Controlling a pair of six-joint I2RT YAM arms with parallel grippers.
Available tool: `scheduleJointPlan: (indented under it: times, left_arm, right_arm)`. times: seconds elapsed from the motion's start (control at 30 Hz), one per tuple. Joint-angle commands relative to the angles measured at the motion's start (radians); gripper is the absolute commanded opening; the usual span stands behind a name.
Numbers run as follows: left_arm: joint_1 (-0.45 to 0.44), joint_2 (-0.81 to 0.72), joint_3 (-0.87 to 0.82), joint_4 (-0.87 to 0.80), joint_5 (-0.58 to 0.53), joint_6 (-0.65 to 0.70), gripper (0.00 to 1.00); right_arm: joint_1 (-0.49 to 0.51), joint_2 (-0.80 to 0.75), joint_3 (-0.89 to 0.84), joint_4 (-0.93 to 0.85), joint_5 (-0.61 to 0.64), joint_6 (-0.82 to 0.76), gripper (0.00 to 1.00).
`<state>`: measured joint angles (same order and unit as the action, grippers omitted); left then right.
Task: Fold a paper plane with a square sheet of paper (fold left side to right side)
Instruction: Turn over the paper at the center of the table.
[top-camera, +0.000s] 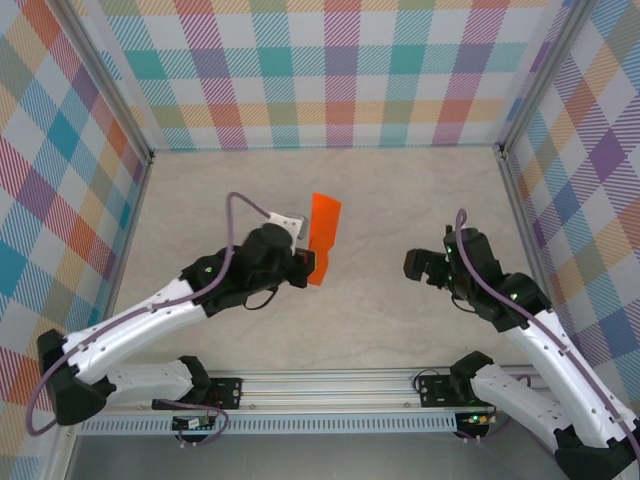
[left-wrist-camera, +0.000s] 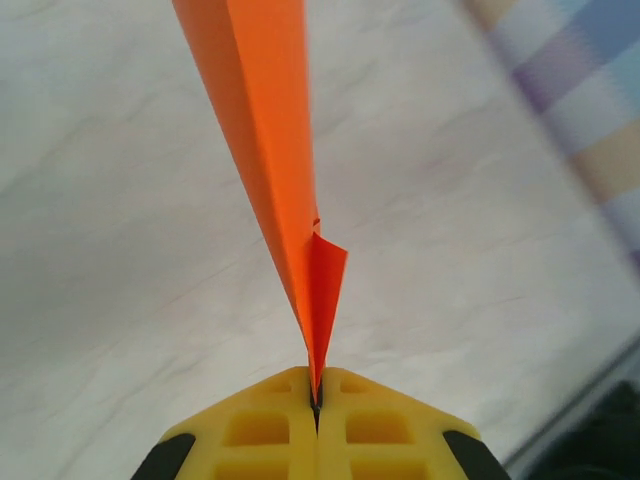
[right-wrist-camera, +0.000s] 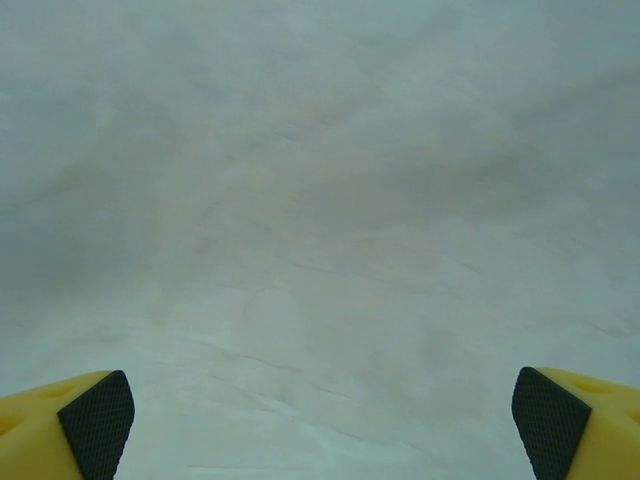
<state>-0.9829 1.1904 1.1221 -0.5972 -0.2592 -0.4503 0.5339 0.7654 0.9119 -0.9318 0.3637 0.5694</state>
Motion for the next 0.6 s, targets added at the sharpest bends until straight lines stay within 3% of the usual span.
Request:
scheduleJointPlan:
  times: [0.0, 0.13, 0.3, 0.4, 0.57]
  left_arm:
    - [-0.096, 0.181, 0.133, -0.472, -0.48, -0.128, 0.0]
    - [-0.169, 0.456, 0.299, -0.688, -0.56, -0.333, 0.0]
    - [-0.198, 0.681, 0.443, -0.729, -0.507, -0.491, 0.0]
    - [-0.198, 0.781, 0.519, -0.741, -0.46, -0.559, 0.0]
    - [-0.195, 0.978, 0.695, -0.791, -0.4, -0.553, 0.0]
  right_arm:
    - [-0.001, -0.063, -0.052, -0.108, 0.242, 0.068, 1.0]
    - [-0.003, -0.071, -0.074, -0.148, 0.304, 0.109, 1.0]
    - [-0.003, -0.055, -0.055, -0.215, 0.334, 0.15, 1.0]
    - [-0.003, -0.075, -0.047, -0.244, 0.339, 0.182, 1.0]
    - [-0.002, -0.137, -0.039, -0.261, 0.339, 0.221, 1.0]
